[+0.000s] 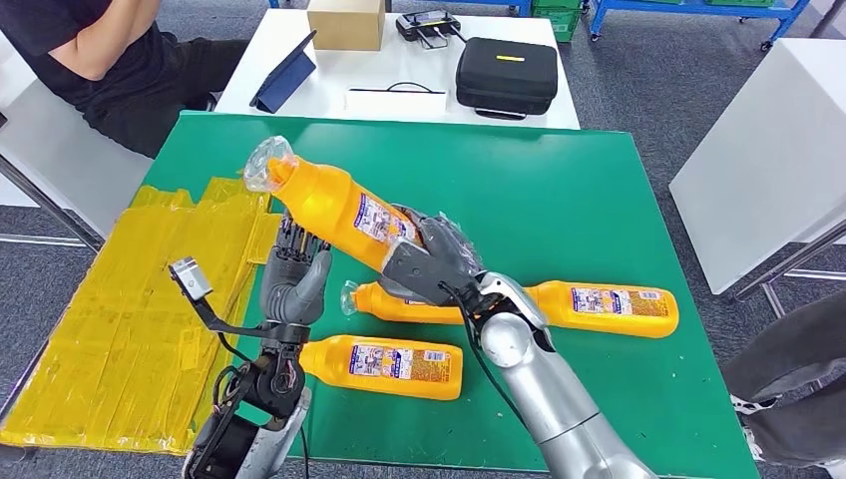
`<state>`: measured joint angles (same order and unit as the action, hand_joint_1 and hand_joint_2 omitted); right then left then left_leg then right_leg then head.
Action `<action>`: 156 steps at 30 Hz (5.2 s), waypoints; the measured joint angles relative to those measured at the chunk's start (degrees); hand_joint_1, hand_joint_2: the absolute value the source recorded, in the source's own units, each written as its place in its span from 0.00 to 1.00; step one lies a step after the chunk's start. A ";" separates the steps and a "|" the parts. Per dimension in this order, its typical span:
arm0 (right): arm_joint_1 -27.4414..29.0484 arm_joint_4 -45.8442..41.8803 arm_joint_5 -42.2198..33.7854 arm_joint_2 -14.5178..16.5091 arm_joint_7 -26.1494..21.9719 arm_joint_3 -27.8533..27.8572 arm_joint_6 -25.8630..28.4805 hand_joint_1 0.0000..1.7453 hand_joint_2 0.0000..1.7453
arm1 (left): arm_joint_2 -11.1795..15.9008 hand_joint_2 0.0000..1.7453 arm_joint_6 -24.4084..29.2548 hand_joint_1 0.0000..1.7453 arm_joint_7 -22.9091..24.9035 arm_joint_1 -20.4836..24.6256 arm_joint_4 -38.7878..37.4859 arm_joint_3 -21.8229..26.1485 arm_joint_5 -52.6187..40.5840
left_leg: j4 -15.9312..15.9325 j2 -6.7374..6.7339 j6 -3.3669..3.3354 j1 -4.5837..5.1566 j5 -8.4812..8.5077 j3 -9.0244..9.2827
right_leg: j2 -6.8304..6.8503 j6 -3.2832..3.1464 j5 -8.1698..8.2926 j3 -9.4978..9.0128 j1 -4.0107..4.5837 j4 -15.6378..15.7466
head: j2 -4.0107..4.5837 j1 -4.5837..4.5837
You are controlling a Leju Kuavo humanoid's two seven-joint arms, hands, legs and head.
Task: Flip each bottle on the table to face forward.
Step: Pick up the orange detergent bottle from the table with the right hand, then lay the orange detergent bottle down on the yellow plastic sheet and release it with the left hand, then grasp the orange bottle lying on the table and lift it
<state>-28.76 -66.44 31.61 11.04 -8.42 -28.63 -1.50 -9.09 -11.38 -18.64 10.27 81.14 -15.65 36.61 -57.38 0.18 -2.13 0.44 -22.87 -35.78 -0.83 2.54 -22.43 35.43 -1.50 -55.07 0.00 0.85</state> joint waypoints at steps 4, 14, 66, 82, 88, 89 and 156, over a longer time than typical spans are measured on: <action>-1.98 4.55 3.03 1.45 1.46 -2.25 0.68 1.00 1.00 | 0.02 1.00 0.95 0.00 -0.04 -0.09 0.88 0.04 0.01 | 0.00 0.00 0.00 0.00 0.00 -0.01 | 0.00 0.00 0.00 0.00 0.00 0.00 | 0.00 0.00; -3.69 13.25 10.31 4.45 4.35 -10.55 2.38 1.00 1.00 | 0.04 1.00 3.54 0.00 -1.51 -3.04 2.56 1.45 -0.13 | 0.00 -0.04 0.01 -0.02 0.00 -0.07 | -0.04 -0.01 -0.01 0.15 0.00 0.00 | 0.00 0.00; 5.24 -2.80 21.16 2.20 10.20 -7.95 2.87 0.00 0.00 | 1.15 1.00 20.31 1.00 -6.37 -9.56 15.03 14.44 -36.07 | 0.00 -0.14 0.03 -0.01 0.01 -0.29 | -0.08 -0.15 0.09 0.44 0.01 0.01 | 0.00 -0.02; 10.76 -15.57 21.76 -1.54 10.05 -6.33 1.71 0.00 0.00 | 4.45 1.00 28.26 1.00 -4.08 -4.59 5.72 22.49 -54.67 | 0.00 -0.18 0.09 -0.04 0.06 -0.29 | -0.09 -0.19 0.11 0.45 0.05 0.00 | 0.00 -0.02; 12.66 -19.93 20.87 -2.79 10.18 -6.46 -1.99 0.00 0.50 | 6.82 1.00 36.30 1.00 2.87 -1.13 -0.82 21.37 -81.49 | 0.00 -0.16 0.10 -0.05 0.06 -0.29 | -0.09 -0.19 0.11 0.46 0.06 0.00 | 0.00 -0.01; 13.12 -20.65 20.84 -3.09 10.13 -6.60 -2.66 0.00 0.75 | 7.21 1.00 36.05 1.00 3.74 -0.52 -2.48 20.95 -84.21 | 0.00 -0.16 0.10 -0.05 0.06 -0.29 | -0.09 -0.19 0.11 0.45 0.06 0.00 | 0.00 -0.01; 5.06 7.68 18.67 -8.26 12.36 -22.29 -13.37 1.00 1.00 | 6.78 0.00 25.15 0.00 2.13 4.15 -13.84 11.25 -54.03 | 0.04 -0.63 0.45 -0.19 0.30 0.32 | -0.53 -0.61 0.45 0.12 0.26 0.02 | 0.00 -0.01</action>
<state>-23.70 -58.76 50.28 2.79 3.94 -50.92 -14.87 -2.32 13.77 -16.52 14.42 67.31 -4.40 -17.42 -57.34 -0.45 -1.67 0.25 -22.57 -35.46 -1.35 1.94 -21.98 35.55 -1.24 -55.06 0.00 0.84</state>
